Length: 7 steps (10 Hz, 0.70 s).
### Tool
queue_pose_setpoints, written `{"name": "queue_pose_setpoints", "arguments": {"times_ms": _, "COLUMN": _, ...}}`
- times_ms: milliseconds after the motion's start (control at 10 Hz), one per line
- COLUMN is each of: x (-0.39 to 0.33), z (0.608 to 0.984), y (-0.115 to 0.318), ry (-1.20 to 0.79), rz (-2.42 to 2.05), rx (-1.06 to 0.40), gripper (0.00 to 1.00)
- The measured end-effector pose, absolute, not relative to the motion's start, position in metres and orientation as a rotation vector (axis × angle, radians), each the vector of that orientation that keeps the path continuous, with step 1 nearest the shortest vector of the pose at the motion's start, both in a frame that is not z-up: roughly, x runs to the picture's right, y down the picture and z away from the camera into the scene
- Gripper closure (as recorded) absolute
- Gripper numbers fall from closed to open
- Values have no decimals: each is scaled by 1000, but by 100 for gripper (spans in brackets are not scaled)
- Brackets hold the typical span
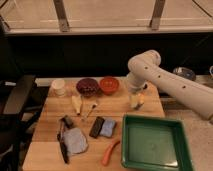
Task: Place sponge in paper cup
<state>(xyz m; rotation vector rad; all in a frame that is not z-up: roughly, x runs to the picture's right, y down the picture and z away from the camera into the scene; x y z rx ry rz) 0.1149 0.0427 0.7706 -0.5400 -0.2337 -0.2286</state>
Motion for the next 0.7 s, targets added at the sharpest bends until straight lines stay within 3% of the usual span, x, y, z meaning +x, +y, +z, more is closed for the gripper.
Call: {"name": "queue_pose_setpoints", "arguments": {"times_ms": 700, "x": 99, "z": 771, "y": 49, "ry": -284, "rz": -228, "rx": -579, "gripper": 20}}
